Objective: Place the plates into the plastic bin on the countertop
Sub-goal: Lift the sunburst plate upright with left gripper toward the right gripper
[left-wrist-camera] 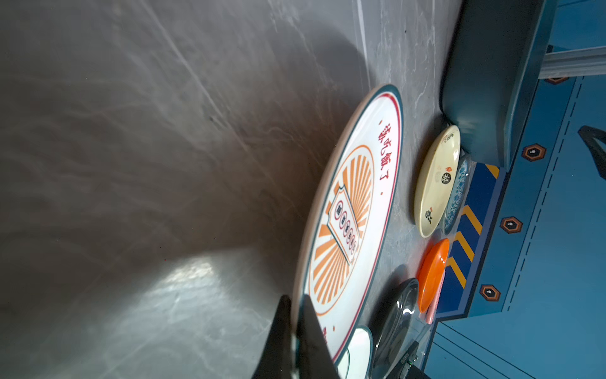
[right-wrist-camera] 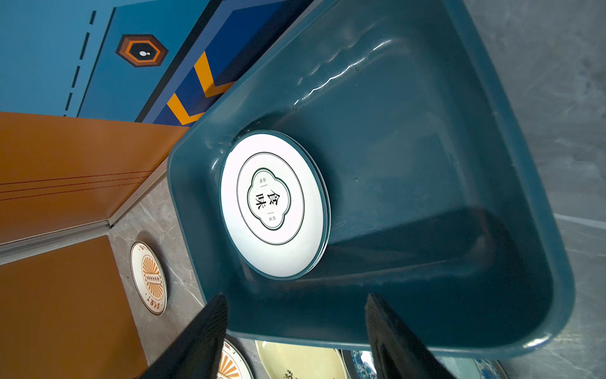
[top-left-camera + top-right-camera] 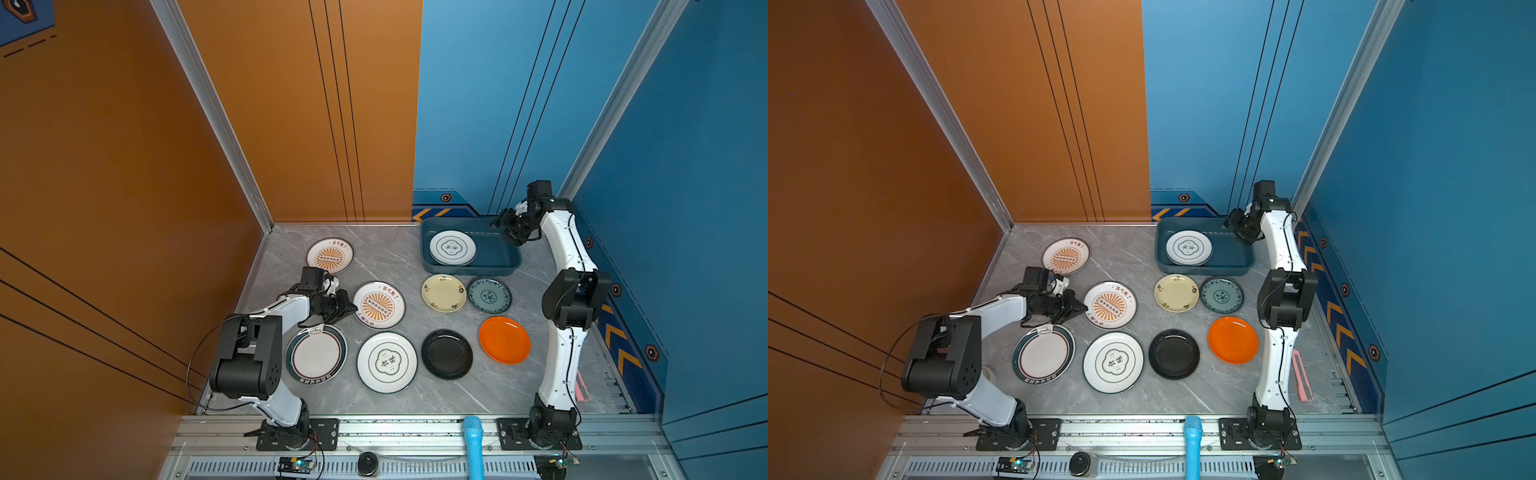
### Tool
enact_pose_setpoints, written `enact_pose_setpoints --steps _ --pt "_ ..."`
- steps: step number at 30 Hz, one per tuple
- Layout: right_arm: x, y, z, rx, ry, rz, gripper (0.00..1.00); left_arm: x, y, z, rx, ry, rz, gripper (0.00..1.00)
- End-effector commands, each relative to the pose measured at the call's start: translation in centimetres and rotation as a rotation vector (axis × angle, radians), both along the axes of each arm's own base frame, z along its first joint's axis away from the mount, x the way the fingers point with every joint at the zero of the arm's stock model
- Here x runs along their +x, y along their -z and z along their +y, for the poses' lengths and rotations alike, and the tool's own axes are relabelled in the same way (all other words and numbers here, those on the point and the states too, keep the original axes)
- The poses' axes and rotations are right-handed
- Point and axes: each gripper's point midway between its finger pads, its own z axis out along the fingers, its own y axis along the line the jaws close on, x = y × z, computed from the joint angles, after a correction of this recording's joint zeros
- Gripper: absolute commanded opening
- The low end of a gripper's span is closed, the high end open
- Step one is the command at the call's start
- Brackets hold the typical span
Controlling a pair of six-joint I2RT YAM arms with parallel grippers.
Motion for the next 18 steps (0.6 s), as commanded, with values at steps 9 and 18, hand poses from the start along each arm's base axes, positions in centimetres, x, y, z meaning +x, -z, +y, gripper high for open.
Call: enact_pose_setpoints --steps 9,18 --pt "0.4 -4.9 3.5 0.06 -0.1 -0.158 0.7 2.7 -7.8 1.4 -0.042 -0.051 -0.141 0.0" --pt "0.6 -7.7 7.2 0.182 -0.22 -0.284 0.7 5.9 -14.5 0.6 -0.118 -0.076 -0.268 0.0"
